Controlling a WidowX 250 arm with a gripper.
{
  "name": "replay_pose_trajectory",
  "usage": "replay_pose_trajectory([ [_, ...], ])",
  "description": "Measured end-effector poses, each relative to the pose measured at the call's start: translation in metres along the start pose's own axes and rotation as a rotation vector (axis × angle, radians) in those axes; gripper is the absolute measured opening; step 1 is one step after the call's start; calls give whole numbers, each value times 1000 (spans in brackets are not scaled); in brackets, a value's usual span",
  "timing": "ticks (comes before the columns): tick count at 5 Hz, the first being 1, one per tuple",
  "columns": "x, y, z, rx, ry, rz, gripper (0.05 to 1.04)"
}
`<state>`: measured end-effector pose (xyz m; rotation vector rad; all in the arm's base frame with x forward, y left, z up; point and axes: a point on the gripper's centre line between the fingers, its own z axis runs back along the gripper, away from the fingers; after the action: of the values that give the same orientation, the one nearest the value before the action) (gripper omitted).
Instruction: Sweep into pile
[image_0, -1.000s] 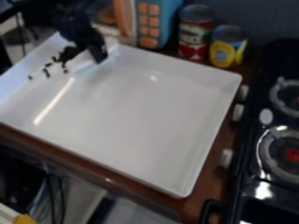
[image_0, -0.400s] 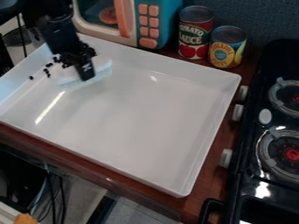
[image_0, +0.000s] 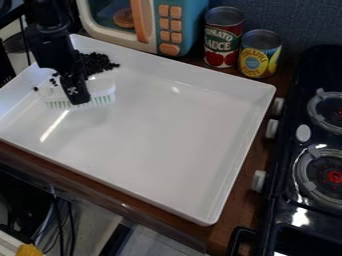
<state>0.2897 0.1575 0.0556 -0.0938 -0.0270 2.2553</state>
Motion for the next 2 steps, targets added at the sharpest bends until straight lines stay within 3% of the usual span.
replay_pose_trajectory([
  [1,5,-14,-11,81,-24,-157,719],
  [2,30,-27,-16,140,-50,-241,719],
])
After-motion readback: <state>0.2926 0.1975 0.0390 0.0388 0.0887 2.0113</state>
